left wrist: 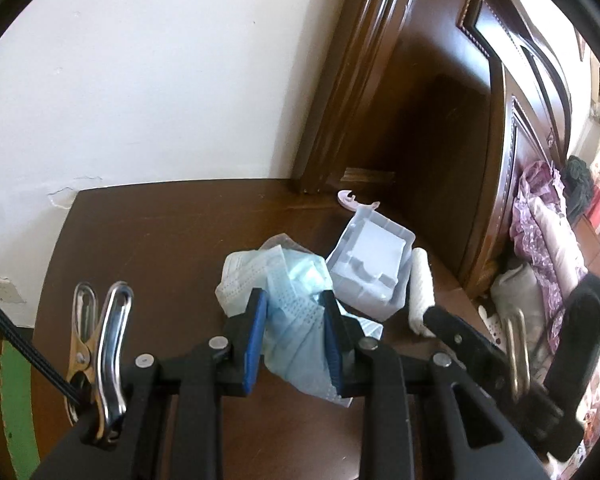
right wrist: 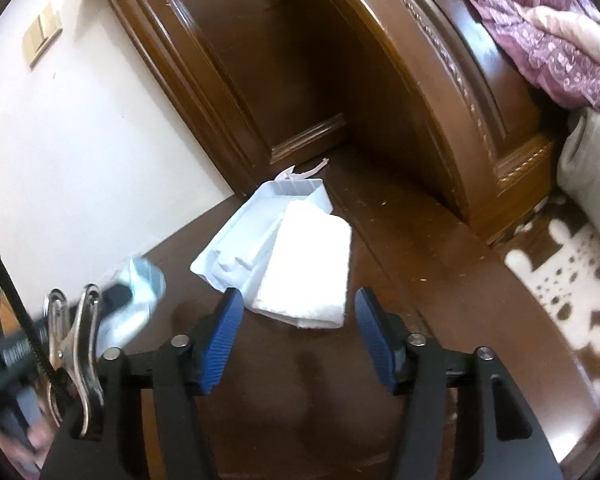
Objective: Collect trash
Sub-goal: 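Grasp the white cloth with the right tool while the left tool holds the mask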
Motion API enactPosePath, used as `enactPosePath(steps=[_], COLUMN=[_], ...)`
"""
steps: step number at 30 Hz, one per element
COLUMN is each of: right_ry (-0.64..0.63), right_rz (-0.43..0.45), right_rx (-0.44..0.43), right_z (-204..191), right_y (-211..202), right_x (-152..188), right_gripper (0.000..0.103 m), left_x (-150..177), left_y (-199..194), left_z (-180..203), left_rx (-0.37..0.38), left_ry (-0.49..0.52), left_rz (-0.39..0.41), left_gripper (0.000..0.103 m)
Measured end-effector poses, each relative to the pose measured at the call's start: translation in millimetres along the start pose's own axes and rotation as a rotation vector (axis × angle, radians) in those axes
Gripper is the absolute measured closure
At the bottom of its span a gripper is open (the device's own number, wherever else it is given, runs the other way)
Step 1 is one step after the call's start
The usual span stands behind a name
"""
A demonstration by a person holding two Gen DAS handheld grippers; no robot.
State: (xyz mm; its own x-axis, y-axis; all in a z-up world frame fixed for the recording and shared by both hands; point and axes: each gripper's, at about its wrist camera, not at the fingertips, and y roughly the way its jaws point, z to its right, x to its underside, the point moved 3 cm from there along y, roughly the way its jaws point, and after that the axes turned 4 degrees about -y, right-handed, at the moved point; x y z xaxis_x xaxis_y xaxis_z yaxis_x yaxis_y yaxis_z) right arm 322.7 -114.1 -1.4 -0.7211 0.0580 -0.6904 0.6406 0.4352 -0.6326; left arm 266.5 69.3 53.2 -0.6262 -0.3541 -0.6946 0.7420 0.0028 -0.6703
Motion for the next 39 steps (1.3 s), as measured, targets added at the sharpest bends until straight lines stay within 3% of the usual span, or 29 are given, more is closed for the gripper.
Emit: enactPosePath(steps=[8,9,13,16,22,32,35,37,39], right_ry=[0.049,0.064,0.119,0.107,0.078,-0.076,-0.078,-0.083,-0.09], right_rz=[-0.031,-0.029,-0.052,-0.064,-0.045,-0.086,-0.03,-0.02,-0.05], right_rx=[-0.02,-0.022,-0.05,-0.034,0.017,0.115,0.121,0.12,0.142], right_z=[3.7,5.7,14.9,17.6,14.8,-3.4,-7.9,-11.0,-11.4], right_y=[8.9,8.2,11.9,11.6,5.5,-24.1,-31.4,-26.2,-16.4], right_x=[-2.9,-2.8,-0.5,0.8,3.8,13.2,11.3,9.1,9.7], right_gripper=[0.042,0.045,0.081,0.094,0.098,0.096,0.075,0.051,0.048], left_x=[11.9,14.3,22.0,25.5,27.5,28.8,28.3,28.1,28.5], left_y=[-10.1,-9.6,-1.6,2.3,-0.2,-2.6,-4.5,-4.7,-4.3], left_z=[12.3,13.8,18.2,20.2,21.8,15.2,15.6,15.7,15.7], left_rx=[0.034,0.031,0.047,0.046,0.063,0.088,0.094,0.094,0.096], left_ry=[0.048,0.062,0.064,0.06,0.053,0.036,0.038,0.039,0.038], left_rz=[0.045,0.049,0.013,-0.002,-0.004,-0.021,-0.016,-0.015,-0.02], left_gripper=[0.074,0.074,0.074,0.074,0.074,0.074,0.074,0.074,0.074])
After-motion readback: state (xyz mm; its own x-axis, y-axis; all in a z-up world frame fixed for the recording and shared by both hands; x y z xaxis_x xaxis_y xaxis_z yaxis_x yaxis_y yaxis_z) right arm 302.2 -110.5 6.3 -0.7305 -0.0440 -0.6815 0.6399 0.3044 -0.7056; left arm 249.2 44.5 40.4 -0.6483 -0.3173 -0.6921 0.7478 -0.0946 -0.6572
